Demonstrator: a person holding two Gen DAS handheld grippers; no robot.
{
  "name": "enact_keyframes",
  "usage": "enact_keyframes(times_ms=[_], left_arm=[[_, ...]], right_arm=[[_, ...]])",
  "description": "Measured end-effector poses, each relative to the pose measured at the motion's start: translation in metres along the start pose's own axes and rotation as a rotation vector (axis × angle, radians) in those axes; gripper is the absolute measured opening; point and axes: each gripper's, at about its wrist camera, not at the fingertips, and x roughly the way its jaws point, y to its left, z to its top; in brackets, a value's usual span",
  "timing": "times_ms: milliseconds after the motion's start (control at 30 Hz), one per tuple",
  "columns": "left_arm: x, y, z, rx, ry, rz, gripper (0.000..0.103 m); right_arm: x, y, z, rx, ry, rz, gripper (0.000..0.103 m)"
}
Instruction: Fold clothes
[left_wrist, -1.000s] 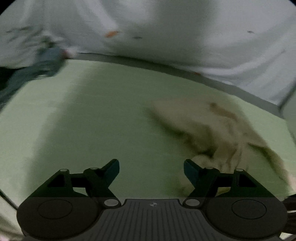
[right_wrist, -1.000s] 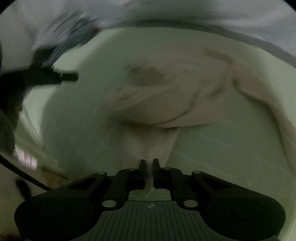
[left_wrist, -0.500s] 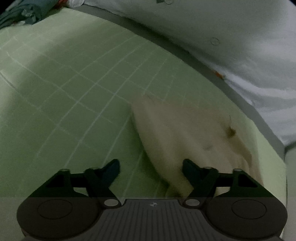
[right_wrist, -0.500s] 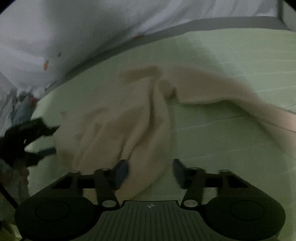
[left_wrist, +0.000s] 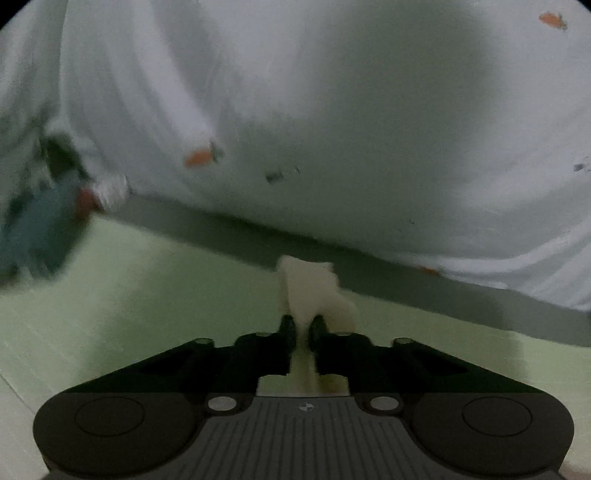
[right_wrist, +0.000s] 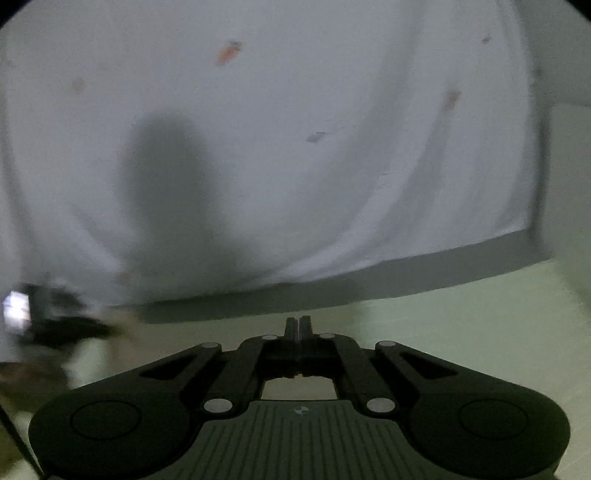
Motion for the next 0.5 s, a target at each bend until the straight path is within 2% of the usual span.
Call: enact_keyframes(times_ms=[33,100,133,233,300,333,400,433,500], left_arm=[[-0.004,0.002,-0.005,-0.008,0.009,-0.002,0.075],[-0.021,0.014,-0.026,-0.051,-0.004,-0.067,0.078],[-0.03,0.015,-0.042,-0.075,0.003,-0.107,0.079],[-0.059,0.027,-0.096,-0.124,0.092,-0.172,0.08],[-0.07,0.026,-0.14,-0.121,0.2,-0.213,0.08],[-0.073,0.025,-0.15,-0.122,0.228,-0.219,0.08],[-0.088,0.027,-0.196,-0.153,0.316,-0.218,0.08],[-0.09,0.026,-0.204,-0.17,0.327,-0.216,0.08],[-0.1,0.029,-0.23,-0.268,0.363,-0.248,0.081]], right_arm=[[0.011,-0.004,-0.006,0.021,0.038,-0.001,0.005],[0.022,-0.009,-0.023,0.081,0.1,0.046,0.023],[0.028,-0.01,-0.04,0.107,0.162,0.094,0.038],[0.046,-0.001,-0.09,0.067,0.302,0.137,0.043],[0.061,0.011,-0.119,-0.014,0.41,0.12,0.046],[0.07,0.019,-0.134,-0.061,0.455,0.098,0.048],[0.086,0.031,-0.155,-0.132,0.508,0.065,0.058],[0.093,0.035,-0.162,-0.151,0.527,0.056,0.064],[0.101,0.037,-0.167,-0.144,0.541,0.049,0.071]])
